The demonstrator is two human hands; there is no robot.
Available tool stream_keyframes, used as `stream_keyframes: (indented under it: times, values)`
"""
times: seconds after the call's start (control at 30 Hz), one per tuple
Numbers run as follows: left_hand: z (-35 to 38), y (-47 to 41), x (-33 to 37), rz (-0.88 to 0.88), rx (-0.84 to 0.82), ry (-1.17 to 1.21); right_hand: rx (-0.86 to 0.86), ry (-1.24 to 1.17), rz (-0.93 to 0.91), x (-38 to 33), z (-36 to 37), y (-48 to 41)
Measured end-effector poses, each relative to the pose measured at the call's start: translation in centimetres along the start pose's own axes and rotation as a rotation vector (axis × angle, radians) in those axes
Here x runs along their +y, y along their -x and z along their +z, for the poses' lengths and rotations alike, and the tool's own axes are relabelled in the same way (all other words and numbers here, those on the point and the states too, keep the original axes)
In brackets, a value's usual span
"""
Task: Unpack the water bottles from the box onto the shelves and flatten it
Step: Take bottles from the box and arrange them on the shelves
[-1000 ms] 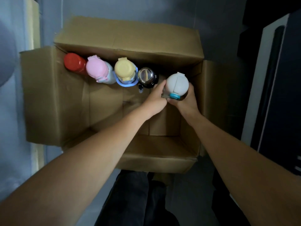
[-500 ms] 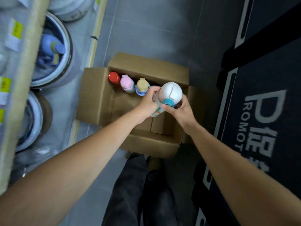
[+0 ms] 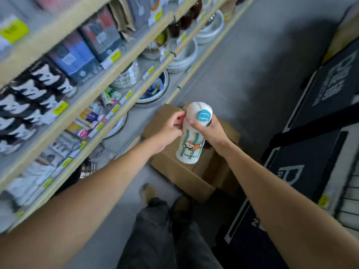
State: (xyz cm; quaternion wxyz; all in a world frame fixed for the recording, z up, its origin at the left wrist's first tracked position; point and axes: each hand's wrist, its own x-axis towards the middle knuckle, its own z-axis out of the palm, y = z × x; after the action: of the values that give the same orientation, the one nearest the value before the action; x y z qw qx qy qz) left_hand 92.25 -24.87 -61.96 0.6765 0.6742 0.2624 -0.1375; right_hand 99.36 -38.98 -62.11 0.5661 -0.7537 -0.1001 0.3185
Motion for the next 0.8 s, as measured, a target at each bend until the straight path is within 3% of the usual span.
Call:
stream_keyframes:
  times: [0.17, 0.37, 0.67, 0.8]
  values:
    - [-6.9, 10.2, 0.1, -0.034, 0.065, 0.137, -0.153, 0.107, 0.051, -5.8, 7.8, 3.2]
    - [-14.9, 23.6, -2.7, -0.053, 0.198, 0.248, -0.387, 0.231, -0.039, -12.1, 21.3, 9.2]
    - [-22.0, 47.8, -12.8, 0.185, 0.560, 0.442, -0.744, 0.408, -0.134, -15.7, 42.1, 26.3]
    - [-24.7, 58.8, -17.4, 0.229, 0.811, 0.449, -0.931, 0.465, -0.266, -17.3, 50.3, 35.7]
